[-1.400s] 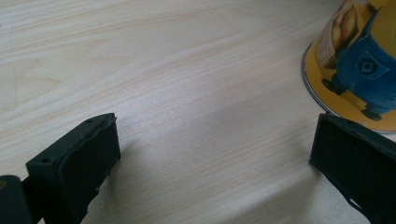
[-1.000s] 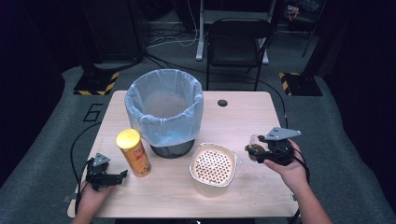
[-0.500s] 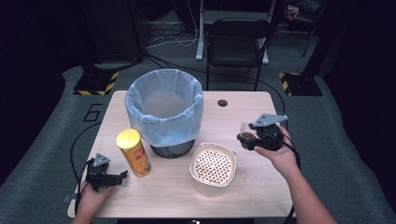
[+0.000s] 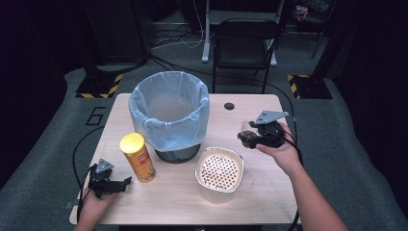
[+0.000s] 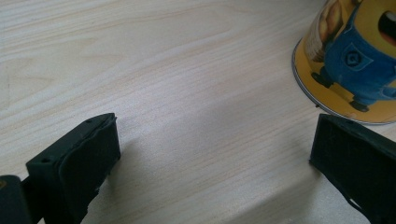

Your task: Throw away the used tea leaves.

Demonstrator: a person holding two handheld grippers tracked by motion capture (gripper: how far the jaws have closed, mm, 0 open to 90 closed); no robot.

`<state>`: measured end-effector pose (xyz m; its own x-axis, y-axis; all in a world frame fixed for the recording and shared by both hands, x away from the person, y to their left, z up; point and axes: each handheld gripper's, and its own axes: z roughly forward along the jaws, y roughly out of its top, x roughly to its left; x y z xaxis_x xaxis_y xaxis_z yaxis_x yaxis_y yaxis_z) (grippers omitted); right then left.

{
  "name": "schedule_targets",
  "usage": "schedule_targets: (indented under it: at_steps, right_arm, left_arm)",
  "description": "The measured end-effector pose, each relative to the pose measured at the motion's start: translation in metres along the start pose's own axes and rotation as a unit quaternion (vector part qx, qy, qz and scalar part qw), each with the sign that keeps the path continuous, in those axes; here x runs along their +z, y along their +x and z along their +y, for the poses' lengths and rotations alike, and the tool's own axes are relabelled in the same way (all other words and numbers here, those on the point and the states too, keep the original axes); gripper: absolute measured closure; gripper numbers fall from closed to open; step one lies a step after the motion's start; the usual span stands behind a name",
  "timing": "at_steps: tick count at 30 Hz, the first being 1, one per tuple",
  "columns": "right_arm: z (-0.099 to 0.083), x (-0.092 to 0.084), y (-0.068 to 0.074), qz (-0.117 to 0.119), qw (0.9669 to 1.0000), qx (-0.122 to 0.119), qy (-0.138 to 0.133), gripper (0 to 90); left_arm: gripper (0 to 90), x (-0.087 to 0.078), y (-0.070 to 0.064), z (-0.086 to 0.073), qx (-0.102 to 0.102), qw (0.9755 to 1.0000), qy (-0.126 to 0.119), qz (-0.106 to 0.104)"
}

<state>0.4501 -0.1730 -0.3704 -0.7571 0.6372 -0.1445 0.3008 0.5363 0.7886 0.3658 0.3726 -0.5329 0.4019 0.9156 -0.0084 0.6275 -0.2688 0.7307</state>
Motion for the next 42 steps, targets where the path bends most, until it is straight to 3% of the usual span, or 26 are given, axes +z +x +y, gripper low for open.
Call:
schedule_targets:
  at_steps: [2, 5, 6, 10, 16, 20, 23, 26, 28, 29, 30, 32, 34, 36, 39, 40, 41, 42]
  right_arm:
    - [0.0, 0.001, -0.002, 0.012, 0.9999, 0.001, -0.003, 33.6]
    - [0.002, 0.004, -0.003, 0.012, 0.9999, 0.001, -0.01, 33.5]
    - [0.002, 0.004, -0.003, 0.013, 0.9999, 0.001, -0.008, 33.5]
    - [0.008, 0.006, 0.001, 0.016, 0.9996, -0.016, -0.014, 33.5]
    - [0.022, 0.01, 0.016, 0.028, 0.9975, -0.058, -0.029, 33.5]
    - [0.031, 0.014, 0.029, 0.019, 0.9929, -0.11, -0.04, 33.6]
    - [0.035, 0.014, 0.04, -0.006, 0.9868, -0.154, -0.049, 33.8]
    - [0.035, 0.014, 0.05, -0.022, 0.9773, -0.204, -0.055, 34.0]
    - [0.034, 0.014, 0.058, -0.034, 0.9687, -0.24, -0.055, 34.1]
    - [0.034, 0.014, 0.058, -0.034, 0.9687, -0.24, -0.055, 34.1]
    - [0.032, 0.016, 0.062, -0.038, 0.9639, -0.258, -0.056, 34.1]
    - [0.031, 0.017, 0.064, -0.04, 0.9611, -0.267, -0.057, 34.1]
    - [0.031, 0.017, 0.065, -0.038, 0.961, -0.268, -0.056, 34.1]
    - [0.03, 0.018, 0.068, -0.041, 0.9574, -0.28, -0.056, 34.2]
    - [0.029, 0.018, 0.07, -0.048, 0.9547, -0.288, -0.056, 34.3]
    - [0.029, 0.016, 0.074, -0.065, 0.9484, -0.306, -0.053, 34.4]
    - [0.029, 0.016, 0.074, -0.065, 0.9484, -0.306, -0.053, 34.4]
    - [0.029, 0.015, 0.076, -0.073, 0.9428, -0.321, -0.054, 34.6]
  left_arm:
    - [1.2, 0.0, 0.0, 0.0, 0.0, 1.0, 0.001, 0.0]
    - [1.2, -0.002, 0.0, 0.0, 0.002, 0.9999, 0.012, -0.005]
    - [1.2, -0.001, 0.0, 0.0, 0.001, 1.0, 0.004, -0.002]
    - [1.2, -0.001, 0.0, 0.0, 0.001, 1.0, 0.004, -0.002]
    - [1.2, -0.001, 0.0, 0.0, 0.001, 1.0, 0.005, -0.002]
    - [1.2, -0.001, 0.0, 0.0, 0.001, 1.0, 0.005, -0.003]
    - [1.2, -0.001, 0.0, 0.0, 0.001, 1.0, 0.005, -0.002]
    - [1.2, -0.001, 0.0, 0.0, 0.001, 1.0, 0.005, -0.002]
    - [1.2, -0.001, 0.0, 0.0, 0.001, 1.0, 0.004, -0.002]
    - [1.2, -0.001, 0.0, 0.0, 0.001, 1.0, 0.004, -0.002]
    - [1.2, -0.002, 0.0, 0.0, 0.004, 1.0, 0.008, -0.003]
    - [1.2, -0.002, 0.0, 0.0, 0.004, 1.0, 0.009, -0.003]
    - [1.2, -0.002, 0.0, 0.0, 0.004, 0.9999, 0.009, -0.003]
    - [1.2, -0.002, 0.0, 0.0, 0.004, 1.0, 0.009, -0.003]
    - [1.2, -0.002, 0.0, 0.0, 0.004, 1.0, 0.008, -0.003]
    - [1.2, -0.002, 0.0, 0.0, 0.004, 1.0, 0.008, -0.003]
    - [1.2, -0.002, 0.0, 0.0, 0.004, 1.0, 0.009, -0.003]
    - [1.2, -0.002, 0.0, 0.0, 0.004, 1.0, 0.008, -0.003]
